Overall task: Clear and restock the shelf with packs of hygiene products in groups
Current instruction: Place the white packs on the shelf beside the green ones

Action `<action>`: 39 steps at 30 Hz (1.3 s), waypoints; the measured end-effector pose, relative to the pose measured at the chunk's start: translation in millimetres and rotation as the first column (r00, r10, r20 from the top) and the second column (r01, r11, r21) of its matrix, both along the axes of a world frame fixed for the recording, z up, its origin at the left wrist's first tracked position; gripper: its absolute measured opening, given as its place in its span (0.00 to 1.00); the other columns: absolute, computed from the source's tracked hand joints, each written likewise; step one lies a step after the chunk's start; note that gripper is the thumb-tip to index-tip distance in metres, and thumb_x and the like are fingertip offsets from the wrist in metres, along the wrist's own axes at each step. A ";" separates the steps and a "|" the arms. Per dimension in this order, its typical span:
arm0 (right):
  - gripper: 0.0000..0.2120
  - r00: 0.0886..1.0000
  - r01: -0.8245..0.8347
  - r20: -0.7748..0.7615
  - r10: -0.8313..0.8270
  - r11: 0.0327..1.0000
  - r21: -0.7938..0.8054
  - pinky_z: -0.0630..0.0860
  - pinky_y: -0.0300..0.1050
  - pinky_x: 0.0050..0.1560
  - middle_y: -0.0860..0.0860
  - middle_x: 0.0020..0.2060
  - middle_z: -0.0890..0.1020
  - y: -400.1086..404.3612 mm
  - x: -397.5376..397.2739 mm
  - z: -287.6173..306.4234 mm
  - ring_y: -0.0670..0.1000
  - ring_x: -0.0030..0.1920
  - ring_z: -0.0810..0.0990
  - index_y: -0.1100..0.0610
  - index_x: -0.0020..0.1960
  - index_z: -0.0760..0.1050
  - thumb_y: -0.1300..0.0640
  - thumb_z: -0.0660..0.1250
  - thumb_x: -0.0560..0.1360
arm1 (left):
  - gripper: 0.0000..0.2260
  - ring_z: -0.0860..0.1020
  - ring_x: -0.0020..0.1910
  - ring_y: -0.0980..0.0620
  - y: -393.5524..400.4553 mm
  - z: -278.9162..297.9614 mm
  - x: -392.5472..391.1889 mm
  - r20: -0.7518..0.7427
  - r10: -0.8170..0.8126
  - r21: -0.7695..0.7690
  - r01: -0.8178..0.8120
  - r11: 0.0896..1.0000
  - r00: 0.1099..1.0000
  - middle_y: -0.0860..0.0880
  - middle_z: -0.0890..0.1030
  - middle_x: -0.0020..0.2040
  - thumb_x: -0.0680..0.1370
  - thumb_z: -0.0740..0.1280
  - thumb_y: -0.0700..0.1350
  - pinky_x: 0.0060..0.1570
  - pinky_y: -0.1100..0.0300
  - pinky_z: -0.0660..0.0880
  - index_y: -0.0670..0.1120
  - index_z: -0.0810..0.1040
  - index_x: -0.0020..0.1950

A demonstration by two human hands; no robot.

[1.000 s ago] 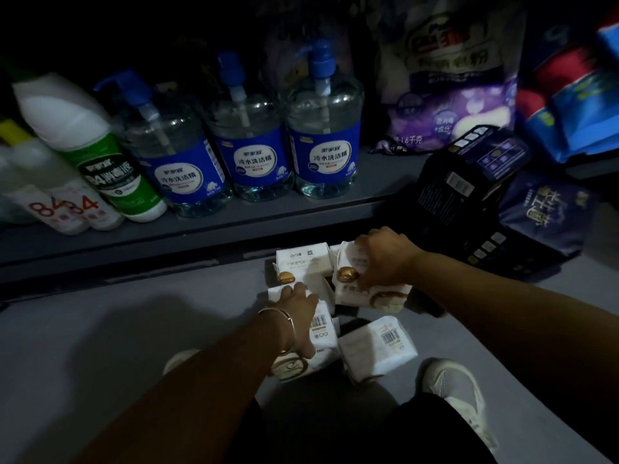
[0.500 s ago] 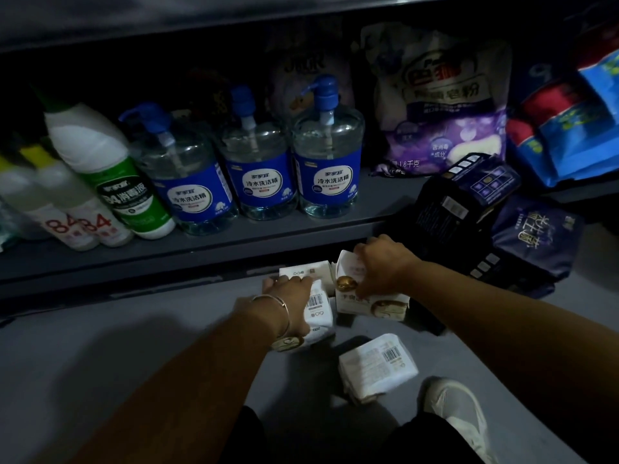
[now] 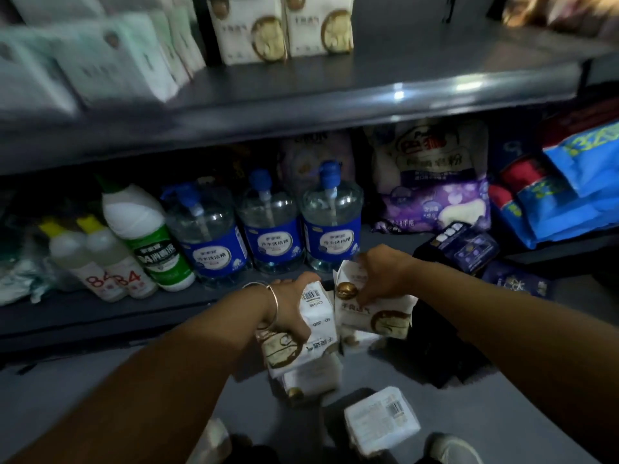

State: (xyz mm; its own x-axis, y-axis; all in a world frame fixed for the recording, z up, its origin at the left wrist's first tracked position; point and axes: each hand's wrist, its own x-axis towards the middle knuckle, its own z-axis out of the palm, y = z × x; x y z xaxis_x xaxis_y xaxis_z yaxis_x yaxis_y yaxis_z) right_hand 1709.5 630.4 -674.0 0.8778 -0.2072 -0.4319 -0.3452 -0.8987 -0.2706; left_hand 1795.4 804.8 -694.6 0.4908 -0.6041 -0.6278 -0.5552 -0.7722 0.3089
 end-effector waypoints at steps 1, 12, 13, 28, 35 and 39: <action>0.21 1.000 -0.015 0.022 0.016 1.000 -0.012 0.71 0.41 0.43 0.51 0.49 0.76 0.6 1.5 19.9 0.50 0.45 0.75 0.54 0.56 0.73 0.49 0.74 0.67 | 0.45 0.75 0.58 0.46 -1.5 23.0 1.8 -0.036 0.015 -0.007 -0.015 1.000 0.999 0.47 0.74 0.60 0.65 0.75 0.43 0.55 0.47 0.78 0.61 0.51 0.72; 0.20 0.932 -0.063 0.341 0.123 0.981 -0.182 0.75 0.44 0.45 0.50 0.48 0.76 0.3 12.9 261.3 0.52 0.46 0.76 0.54 0.55 0.73 0.51 0.74 0.67 | 0.41 0.80 0.50 0.46 2.1 246.1 16.1 0.014 0.082 -0.301 -0.074 0.951 0.997 0.48 0.77 0.53 0.69 0.72 0.37 0.45 0.53 0.80 0.57 0.53 0.74; 0.21 0.918 -0.052 0.376 0.122 0.980 -0.190 0.75 0.45 0.46 0.51 0.50 0.76 -1.0 14.0 276.5 0.52 0.47 0.76 0.54 0.57 0.73 0.52 0.74 0.67 | 0.40 0.79 0.49 0.47 2.0 260.5 19.6 0.022 0.093 -0.335 -0.080 0.939 0.995 0.48 0.76 0.52 0.70 0.72 0.37 0.45 0.53 0.80 0.58 0.55 0.73; 0.27 0.837 0.166 0.545 0.042 0.931 -0.326 0.61 0.52 0.66 0.51 0.54 0.79 -70.6 106.8 306.8 0.51 0.55 0.75 0.52 0.67 0.69 0.49 0.71 0.70 | 0.35 0.76 0.51 0.46 -48.5 316.3 125.8 0.105 0.523 -0.795 -0.244 0.555 0.846 0.47 0.74 0.54 0.67 0.76 0.45 0.49 0.54 0.77 0.48 0.59 0.67; 0.24 0.881 0.106 0.458 0.119 0.893 -0.437 0.59 0.53 0.67 0.51 0.58 0.76 -82.5 168.9 298.1 0.53 0.60 0.71 0.53 0.65 0.70 0.48 0.69 0.71 | 0.35 0.70 0.59 0.45 -70.6 313.3 193.1 0.097 0.685 -0.861 -0.284 0.421 0.722 0.46 0.64 0.59 0.66 0.74 0.44 0.55 0.54 0.75 0.45 0.59 0.67; 0.29 0.924 0.063 0.353 0.147 0.851 -0.521 0.56 0.54 0.68 0.50 0.67 0.70 -81.0 197.3 286.3 0.53 0.68 0.65 0.51 0.71 0.64 0.45 0.68 0.73 | 0.41 0.70 0.63 0.42 -76.2 309.6 217.3 0.020 0.709 -0.808 -0.406 0.427 0.705 0.42 0.64 0.68 0.65 0.74 0.45 0.50 0.56 0.75 0.43 0.58 0.73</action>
